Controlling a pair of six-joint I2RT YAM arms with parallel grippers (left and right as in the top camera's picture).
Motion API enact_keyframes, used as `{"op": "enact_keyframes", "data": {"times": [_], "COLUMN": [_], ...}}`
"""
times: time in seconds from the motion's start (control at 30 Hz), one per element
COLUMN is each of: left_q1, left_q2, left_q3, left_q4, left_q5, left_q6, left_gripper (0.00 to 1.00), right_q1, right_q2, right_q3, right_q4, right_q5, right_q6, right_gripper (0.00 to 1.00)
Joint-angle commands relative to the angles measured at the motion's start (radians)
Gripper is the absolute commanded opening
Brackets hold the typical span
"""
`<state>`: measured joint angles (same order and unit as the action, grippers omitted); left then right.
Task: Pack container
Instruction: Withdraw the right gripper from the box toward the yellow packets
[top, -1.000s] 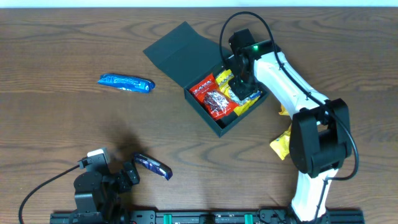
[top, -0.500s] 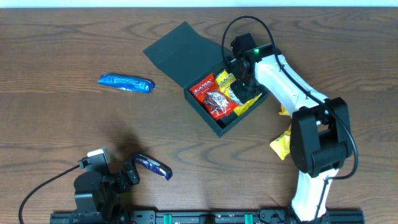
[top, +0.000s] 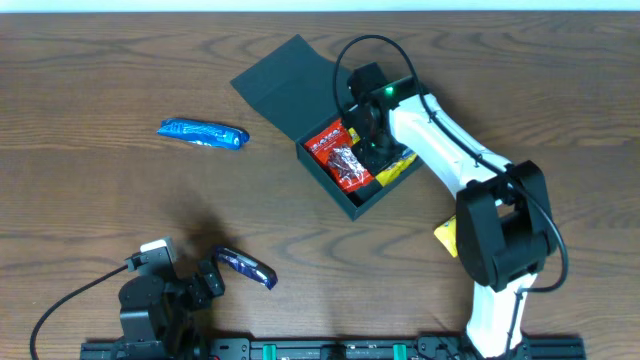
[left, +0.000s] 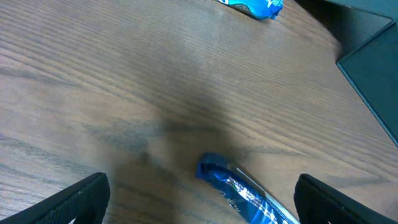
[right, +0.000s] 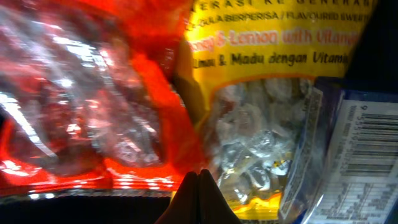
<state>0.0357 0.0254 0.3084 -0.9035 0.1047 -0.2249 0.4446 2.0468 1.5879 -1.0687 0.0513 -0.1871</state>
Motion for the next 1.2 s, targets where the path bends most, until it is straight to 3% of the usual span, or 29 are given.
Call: {"op": "enact_keyframes", "data": {"times": [0.0,0.43,0.73,0.93,1.17], "left_q1": [0.003,0.003,0.003,0.003,0.003], "left_q2": [-0.002,-0.002,-0.002,-0.002,-0.002], "left_q3": [-0.016,-0.016,-0.016,-0.016,-0.016], "left_q4": [-0.061,-0.061,-0.061,-0.061,-0.061], "left_q5": [-0.003,-0.003,-0.003,-0.003,-0.003], "left_q6": [0.008,0.008,0.008,0.008,0.008], "left_gripper": [0.96,0.95,0.95,0.95,0.95], "right_q1": [0.028,0.119,0.264,0.399,0.456], "right_q2": [-0.084,-0.278,-0.418,-0.419,-0.417], "right_q3": [0.026,0.007,-0.113,-0.147,-0.150], "right_q4": [0.002,-0.047,-0.103,-0.144,-0.097], "right_q5": [0.053,0.187,0.116,0.137,0.054], "right_q6": [0.057,0.283,0.235,0.233,0.261], "right_gripper": [0.01,0.02,0.05,0.03,0.10]}}
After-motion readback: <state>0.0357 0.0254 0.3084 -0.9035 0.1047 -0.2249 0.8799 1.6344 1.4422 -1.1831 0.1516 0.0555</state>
